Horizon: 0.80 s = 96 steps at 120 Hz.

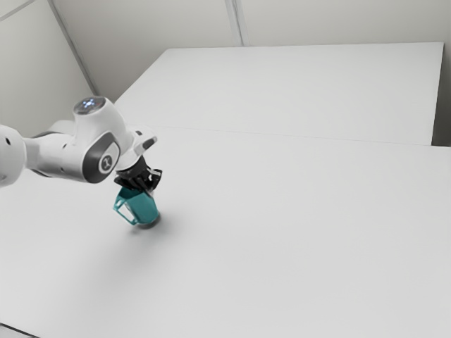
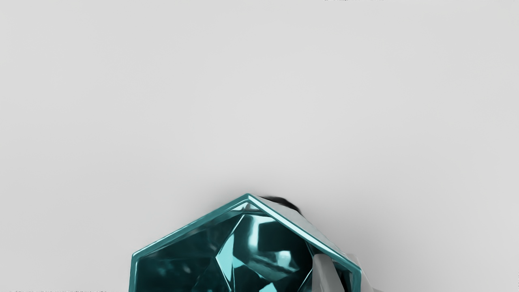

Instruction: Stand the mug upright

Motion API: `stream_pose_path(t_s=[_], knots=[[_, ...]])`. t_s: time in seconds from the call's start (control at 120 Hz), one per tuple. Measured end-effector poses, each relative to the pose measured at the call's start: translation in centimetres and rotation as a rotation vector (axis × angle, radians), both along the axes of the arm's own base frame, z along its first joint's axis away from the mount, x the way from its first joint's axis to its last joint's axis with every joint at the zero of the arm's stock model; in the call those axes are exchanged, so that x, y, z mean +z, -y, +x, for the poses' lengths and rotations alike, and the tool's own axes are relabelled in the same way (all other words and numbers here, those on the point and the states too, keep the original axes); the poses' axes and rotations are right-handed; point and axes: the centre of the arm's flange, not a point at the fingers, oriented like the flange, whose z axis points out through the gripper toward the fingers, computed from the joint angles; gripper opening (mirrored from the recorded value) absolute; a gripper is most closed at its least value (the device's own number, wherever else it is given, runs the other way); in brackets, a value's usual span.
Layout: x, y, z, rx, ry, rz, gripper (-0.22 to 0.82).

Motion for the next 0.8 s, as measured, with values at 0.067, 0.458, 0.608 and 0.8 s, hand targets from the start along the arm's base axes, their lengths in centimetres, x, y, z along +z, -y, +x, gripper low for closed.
stream_pose_path(t_s=[0.067, 0.458, 0.608, 0.8], knots=[[-0.1, 0.0, 0.1, 0.032, 0.007, -0.007, -0.18], [1.1, 0.1, 0.1, 0.147, 0.045, -0.03, 0.44], [3.8, 0.2, -0.4, 0.174, 0.074, -0.026, 0.52], [8.5, 1.8, -0.8, 0.175, 0.096, -0.018, 0.57]])
